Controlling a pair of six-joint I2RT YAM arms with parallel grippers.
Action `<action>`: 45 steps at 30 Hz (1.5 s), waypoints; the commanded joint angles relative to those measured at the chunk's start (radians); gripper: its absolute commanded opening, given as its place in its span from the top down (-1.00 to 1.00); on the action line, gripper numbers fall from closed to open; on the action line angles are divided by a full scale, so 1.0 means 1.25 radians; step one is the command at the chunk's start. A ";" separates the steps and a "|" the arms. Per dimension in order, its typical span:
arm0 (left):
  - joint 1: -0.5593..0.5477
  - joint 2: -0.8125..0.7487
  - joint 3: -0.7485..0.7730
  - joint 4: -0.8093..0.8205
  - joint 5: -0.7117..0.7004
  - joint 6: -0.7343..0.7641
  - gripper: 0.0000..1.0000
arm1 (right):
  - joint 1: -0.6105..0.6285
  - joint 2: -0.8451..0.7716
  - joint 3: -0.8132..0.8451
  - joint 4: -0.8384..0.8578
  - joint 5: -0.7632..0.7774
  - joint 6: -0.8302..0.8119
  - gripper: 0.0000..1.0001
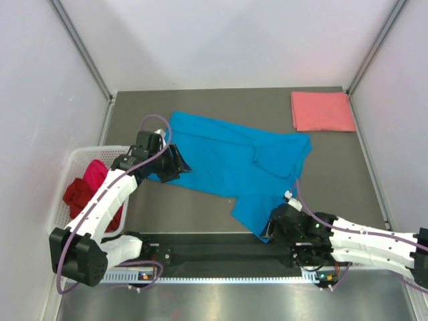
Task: Fold and stack the t-shirts
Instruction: Fold the tshirt
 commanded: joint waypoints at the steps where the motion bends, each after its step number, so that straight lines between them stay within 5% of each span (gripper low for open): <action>1: -0.002 -0.003 0.013 0.008 0.004 0.017 -0.19 | -0.003 0.006 -0.018 0.055 -0.040 0.018 0.02; 6: -0.002 -0.005 0.023 -0.008 -0.012 0.022 -0.20 | -0.003 -0.005 -0.065 0.135 -0.055 0.066 0.42; 8: -0.002 -0.009 0.026 -0.027 -0.038 0.024 -0.19 | -0.004 -0.016 -0.080 0.158 -0.053 0.082 0.92; 9: -0.002 -0.009 0.029 -0.035 -0.048 0.024 -0.20 | -0.003 -0.028 -0.077 0.165 -0.049 0.083 1.00; 15: -0.002 0.031 0.043 -0.166 -0.326 -0.042 -0.27 | -0.010 -0.069 0.060 0.020 0.039 0.016 1.00; 25: 0.029 0.279 0.143 -0.175 -0.646 -0.074 -0.23 | -0.140 -0.064 0.218 -0.144 0.045 -0.167 1.00; 31: 0.044 0.364 0.144 -0.099 -0.696 -0.091 -0.01 | -0.199 -0.075 0.218 -0.150 0.012 -0.202 1.00; 45: 0.049 0.445 0.110 -0.033 -0.775 -0.100 -0.07 | -0.308 -0.064 0.282 -0.182 -0.040 -0.315 1.00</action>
